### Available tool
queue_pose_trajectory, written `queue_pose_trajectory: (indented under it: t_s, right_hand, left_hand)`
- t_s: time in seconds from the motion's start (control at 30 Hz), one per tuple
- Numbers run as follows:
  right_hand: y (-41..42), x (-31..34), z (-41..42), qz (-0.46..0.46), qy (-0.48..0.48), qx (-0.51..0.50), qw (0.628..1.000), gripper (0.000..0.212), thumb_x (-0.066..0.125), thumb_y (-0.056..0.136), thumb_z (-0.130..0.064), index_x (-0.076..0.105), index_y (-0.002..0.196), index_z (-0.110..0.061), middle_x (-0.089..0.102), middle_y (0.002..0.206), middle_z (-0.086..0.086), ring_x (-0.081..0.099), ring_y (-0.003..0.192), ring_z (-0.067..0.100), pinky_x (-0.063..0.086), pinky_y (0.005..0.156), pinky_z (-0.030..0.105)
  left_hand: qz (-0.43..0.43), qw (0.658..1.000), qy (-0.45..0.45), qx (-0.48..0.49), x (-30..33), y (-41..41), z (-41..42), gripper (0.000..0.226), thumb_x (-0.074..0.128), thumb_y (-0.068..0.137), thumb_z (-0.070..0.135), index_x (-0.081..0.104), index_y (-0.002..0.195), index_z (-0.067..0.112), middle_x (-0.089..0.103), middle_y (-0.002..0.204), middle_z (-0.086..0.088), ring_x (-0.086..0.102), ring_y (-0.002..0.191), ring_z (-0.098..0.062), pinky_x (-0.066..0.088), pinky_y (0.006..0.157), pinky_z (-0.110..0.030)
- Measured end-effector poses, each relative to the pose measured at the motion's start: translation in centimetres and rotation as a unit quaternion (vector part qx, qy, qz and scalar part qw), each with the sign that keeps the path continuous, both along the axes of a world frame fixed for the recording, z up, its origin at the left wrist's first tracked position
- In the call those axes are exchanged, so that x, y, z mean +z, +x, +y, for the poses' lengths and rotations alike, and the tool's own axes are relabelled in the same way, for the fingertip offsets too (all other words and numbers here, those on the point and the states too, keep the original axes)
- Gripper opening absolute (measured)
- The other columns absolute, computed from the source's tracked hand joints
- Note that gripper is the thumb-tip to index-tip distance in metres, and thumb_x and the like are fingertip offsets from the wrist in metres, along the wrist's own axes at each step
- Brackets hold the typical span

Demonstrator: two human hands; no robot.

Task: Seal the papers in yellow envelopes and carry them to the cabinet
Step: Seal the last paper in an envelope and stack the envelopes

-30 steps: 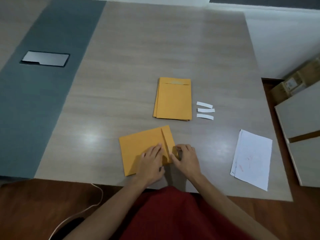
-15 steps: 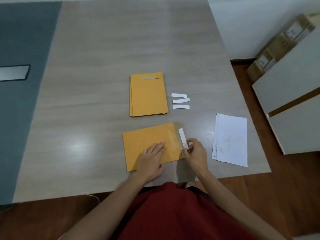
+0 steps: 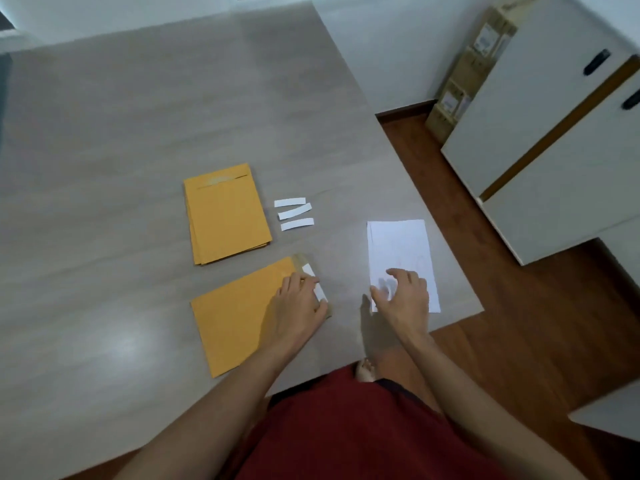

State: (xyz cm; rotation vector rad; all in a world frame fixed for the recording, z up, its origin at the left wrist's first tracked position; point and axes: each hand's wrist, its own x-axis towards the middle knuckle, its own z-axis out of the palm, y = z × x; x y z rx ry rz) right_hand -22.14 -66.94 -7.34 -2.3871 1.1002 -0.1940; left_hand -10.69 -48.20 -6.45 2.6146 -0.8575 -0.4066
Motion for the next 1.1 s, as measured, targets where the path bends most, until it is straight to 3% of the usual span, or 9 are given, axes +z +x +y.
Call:
queue_pose_trajectory:
  t_s: [0.17, 0.3, 0.4, 0.47, 0.63, 0.83, 0.93, 1.03, 1.1]
  right_hand:
    - [-3.7, -0.3, -3.9, 0.092, -0.028, -0.102, 0.990, 0.072, 0.068, 0.072, -0.066, 0.052, 0.126, -0.021, 0.054, 0.128, 0.002, 0.049, 0.115, 0.022, 0.047, 0.095, 0.040]
    - [-5.9, -1.2, -5.1, 0.084, -0.008, -0.106, 0.991, 0.069, 0.069, 0.071, -0.060, 0.053, 0.123, -0.017, 0.053, 0.120, 0.003, 0.047, 0.108, 0.021, 0.044, 0.093, 0.037]
    - [-6.2, -1.4, -5.3, 0.088, -0.019, -0.083, 0.993, 0.066, 0.068, 0.073, -0.060, 0.054, 0.123, -0.020, 0.054, 0.118, 0.001, 0.047, 0.107, 0.020, 0.044, 0.092, 0.034]
    - [-6.4, -1.4, -5.5, 0.098, -0.026, -0.066, 0.993, 0.061, 0.065, 0.075, -0.061, 0.053, 0.122, -0.023, 0.053, 0.117, -0.001, 0.046, 0.106, 0.019, 0.043, 0.090, 0.033]
    - [-7.3, -1.3, -6.2, 0.069, -0.013, -0.034, 0.997, 0.060, 0.070, 0.074, -0.055, 0.057, 0.119, -0.019, 0.053, 0.114, 0.000, 0.046, 0.103, 0.022, 0.043, 0.088, 0.035]
    - [-7.9, -1.3, -7.1, 0.067, 0.006, -0.009, 0.998, 0.066, 0.073, 0.071, -0.054, 0.052, 0.124, -0.020, 0.050, 0.117, -0.002, 0.043, 0.105, 0.021, 0.039, 0.092, 0.032]
    - [-7.9, -1.5, -7.8, 0.077, 0.006, 0.012, 0.997, 0.072, 0.075, 0.067, -0.056, 0.049, 0.127, -0.026, 0.048, 0.117, -0.003, 0.042, 0.104, 0.019, 0.039, 0.091, 0.031]
    - [-7.5, -1.5, -8.6, 0.086, 0.029, 0.030, 0.995, 0.074, 0.079, 0.064, -0.054, 0.049, 0.128, -0.032, 0.046, 0.117, -0.005, 0.040, 0.105, 0.017, 0.041, 0.093, 0.032]
    - [-7.3, -1.5, -9.0, 0.085, 0.055, 0.026, 0.994, 0.076, 0.082, 0.062, -0.051, 0.049, 0.129, -0.034, 0.045, 0.117, -0.007, 0.039, 0.109, 0.016, 0.043, 0.094, 0.033]
  left_hand:
    - [0.041, 0.998, -0.030, -0.048, 0.9, 0.0, -6.5, 0.047, 0.060, 0.088, 0.035, 0.056, 0.131, 0.015, 0.050, 0.127, -0.001, 0.044, 0.120, -0.021, 0.040, 0.102, -0.037]
    - [0.074, 0.995, 0.016, -0.059, 1.0, 0.6, -12.0, 0.052, 0.063, 0.085, 0.038, 0.055, 0.128, 0.010, 0.049, 0.130, -0.005, 0.042, 0.123, -0.026, 0.037, 0.104, -0.039]
    - [0.057, 0.991, 0.060, -0.107, 0.6, 1.7, -15.8, 0.074, 0.065, 0.087, 0.043, 0.038, 0.147, 0.009, 0.033, 0.155, -0.009, 0.028, 0.142, -0.029, 0.029, 0.114, -0.042]
    - [0.052, 0.987, 0.082, -0.125, 0.2, 2.4, -18.1, 0.084, 0.068, 0.085, 0.045, 0.030, 0.150, 0.007, 0.027, 0.159, -0.009, 0.024, 0.145, -0.028, 0.029, 0.115, -0.044]
    - [0.043, 0.984, 0.126, -0.121, -0.4, 2.9, -19.8, 0.096, 0.079, 0.076, 0.046, 0.028, 0.149, 0.009, 0.031, 0.152, -0.008, 0.030, 0.139, -0.028, 0.035, 0.109, -0.042]
    - [0.036, 0.984, 0.161, -0.066, -0.2, 3.0, -19.1, 0.094, 0.087, 0.057, 0.055, 0.044, 0.130, 0.015, 0.046, 0.125, -0.007, 0.044, 0.119, -0.028, 0.040, 0.096, -0.037]
    - [0.080, 0.984, 0.153, -0.045, -0.4, 3.1, -18.6, 0.076, 0.086, 0.056, 0.050, 0.054, 0.116, 0.016, 0.049, 0.120, -0.006, 0.043, 0.115, -0.025, 0.040, 0.089, -0.032]
    - [0.167, 0.983, 0.072, -0.021, -0.2, 3.0, -18.3, 0.053, 0.088, 0.060, 0.035, 0.057, 0.099, 0.016, 0.056, 0.109, -0.004, 0.054, 0.100, -0.022, 0.041, 0.069, -0.028]
    - [0.247, 0.969, 0.005, 0.011, 0.5, 3.0, -18.2, 0.051, 0.089, 0.063, 0.027, 0.057, 0.102, 0.015, 0.062, 0.103, -0.001, 0.060, 0.093, -0.021, 0.046, 0.068, -0.029]
